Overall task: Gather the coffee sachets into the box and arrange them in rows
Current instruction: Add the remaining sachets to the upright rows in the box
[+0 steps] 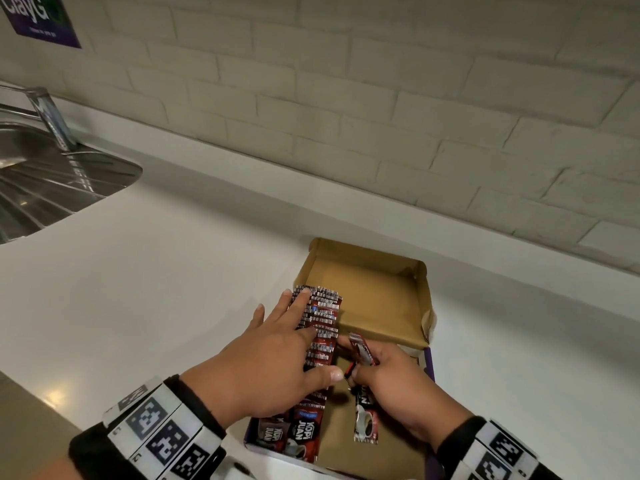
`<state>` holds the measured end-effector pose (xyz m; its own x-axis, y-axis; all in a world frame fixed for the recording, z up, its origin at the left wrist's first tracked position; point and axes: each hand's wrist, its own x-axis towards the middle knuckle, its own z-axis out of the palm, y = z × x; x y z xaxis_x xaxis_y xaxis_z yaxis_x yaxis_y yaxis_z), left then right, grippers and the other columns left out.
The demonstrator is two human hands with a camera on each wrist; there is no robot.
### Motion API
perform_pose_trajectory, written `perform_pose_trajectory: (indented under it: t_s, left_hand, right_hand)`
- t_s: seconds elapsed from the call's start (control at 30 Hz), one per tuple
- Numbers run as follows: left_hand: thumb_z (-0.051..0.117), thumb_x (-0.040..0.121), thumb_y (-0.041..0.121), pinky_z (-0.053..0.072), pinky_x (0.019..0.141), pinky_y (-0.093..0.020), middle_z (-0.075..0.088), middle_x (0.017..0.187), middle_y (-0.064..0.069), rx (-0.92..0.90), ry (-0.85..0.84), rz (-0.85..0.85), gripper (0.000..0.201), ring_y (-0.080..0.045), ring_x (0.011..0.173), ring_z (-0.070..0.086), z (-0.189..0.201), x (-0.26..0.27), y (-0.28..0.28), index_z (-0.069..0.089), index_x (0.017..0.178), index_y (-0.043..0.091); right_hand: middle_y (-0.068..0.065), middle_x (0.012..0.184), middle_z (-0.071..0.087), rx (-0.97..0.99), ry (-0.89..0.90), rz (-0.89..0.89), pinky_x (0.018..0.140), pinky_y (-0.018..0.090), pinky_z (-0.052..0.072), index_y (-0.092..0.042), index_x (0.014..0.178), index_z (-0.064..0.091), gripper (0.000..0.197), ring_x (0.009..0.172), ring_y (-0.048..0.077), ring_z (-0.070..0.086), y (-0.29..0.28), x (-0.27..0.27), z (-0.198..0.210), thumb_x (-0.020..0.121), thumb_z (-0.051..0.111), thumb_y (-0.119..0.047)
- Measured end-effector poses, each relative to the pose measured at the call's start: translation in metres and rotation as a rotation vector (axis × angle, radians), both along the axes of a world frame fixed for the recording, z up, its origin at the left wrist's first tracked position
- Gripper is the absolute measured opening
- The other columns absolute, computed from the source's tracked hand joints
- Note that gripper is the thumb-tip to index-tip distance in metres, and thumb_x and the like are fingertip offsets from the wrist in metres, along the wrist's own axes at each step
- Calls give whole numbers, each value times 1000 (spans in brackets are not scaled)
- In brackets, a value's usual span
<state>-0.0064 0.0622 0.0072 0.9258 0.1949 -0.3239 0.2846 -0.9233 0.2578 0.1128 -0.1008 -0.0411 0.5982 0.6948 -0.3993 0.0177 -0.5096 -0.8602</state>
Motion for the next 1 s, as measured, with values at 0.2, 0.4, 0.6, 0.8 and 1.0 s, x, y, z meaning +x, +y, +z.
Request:
perform_pose_trajectory:
  t_s: [0.2,0.4,0.6,0.8,1.0]
  left_hand:
    - [35,90,78,-6,125,-52,-26,164,2,-4,-5,-9,81,-21,150,-27,-3,2,-1,27,156,30]
    - [36,90,77,-6,125,-50,-26,164,4,-22,-17,3,81,-19,150,-27,1,1,-1,24,156,32]
    - [41,86,75,-2,126,-41,-10,167,11,-119,-162,60,78,-12,154,-11,20,-4,5,27,154,40]
    - [63,93,46,44,84,-16,58,105,22,-165,-373,34,23,3,96,54,59,20,-6,65,116,39]
    - [71,89,45,49,80,-27,66,104,13,-164,-187,-44,32,-8,92,60,68,63,-27,64,116,30]
  right_hand:
    - [-3,107,79,10,12,17,102,61,49,-59,112,70,67,110,44,65,1,1,1,85,54,0]
    - [-19,119,74,48,64,-1,106,49,52,-48,118,71,62,113,13,69,0,3,0,81,57,1]
    - [-3,126,73,186,259,-203,68,27,52,-25,118,64,52,80,14,68,-17,18,10,89,53,17]
    - [12,121,74,327,411,-166,83,43,63,-10,129,59,33,112,31,72,-43,21,32,101,51,5]
    - [16,104,76,320,319,-98,57,34,59,-8,120,64,21,94,34,75,-50,11,50,100,58,-11]
